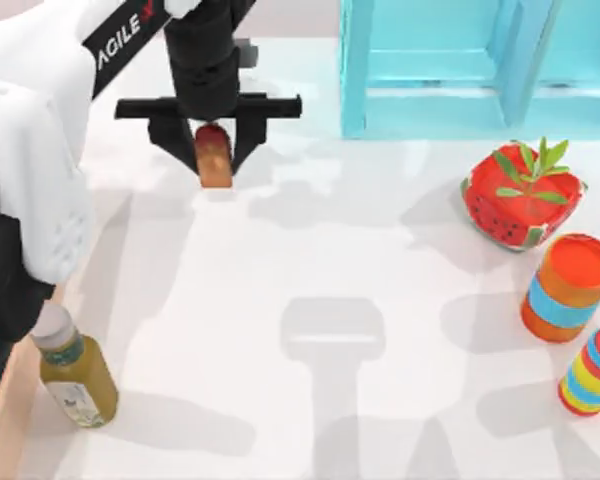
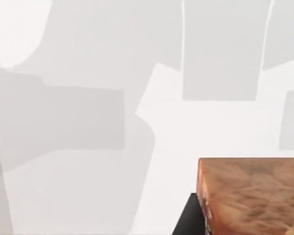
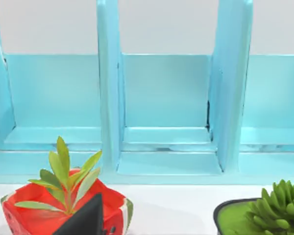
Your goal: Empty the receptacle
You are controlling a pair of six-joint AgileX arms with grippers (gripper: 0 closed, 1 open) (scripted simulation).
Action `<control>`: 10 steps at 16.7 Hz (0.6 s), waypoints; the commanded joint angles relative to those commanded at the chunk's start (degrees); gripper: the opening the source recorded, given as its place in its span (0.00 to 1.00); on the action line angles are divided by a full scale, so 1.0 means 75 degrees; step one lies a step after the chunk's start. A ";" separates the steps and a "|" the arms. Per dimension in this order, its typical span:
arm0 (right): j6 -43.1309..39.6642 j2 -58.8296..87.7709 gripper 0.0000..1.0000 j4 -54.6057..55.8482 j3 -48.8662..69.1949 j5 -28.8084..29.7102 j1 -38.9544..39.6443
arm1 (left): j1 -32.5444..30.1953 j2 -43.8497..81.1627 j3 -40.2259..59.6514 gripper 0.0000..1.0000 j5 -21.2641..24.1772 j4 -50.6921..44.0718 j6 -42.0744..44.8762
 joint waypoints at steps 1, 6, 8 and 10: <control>0.0000 0.0000 1.00 0.0000 0.0000 0.0000 0.0000 | -0.0067 0.0077 0.0096 0.00 -0.0002 0.0015 -0.0069; 0.0000 0.0000 1.00 0.0000 0.0000 0.0000 0.0000 | -0.0059 0.0099 0.0104 0.00 0.0003 0.0026 -0.0074; 0.0000 0.0000 1.00 0.0000 0.0000 0.0000 0.0000 | -0.0055 0.0065 -0.0018 0.00 0.0002 0.0145 -0.0074; 0.0000 0.0000 1.00 0.0000 0.0000 0.0000 0.0000 | -0.0062 0.0000 -0.0352 0.00 0.0009 0.0448 -0.0067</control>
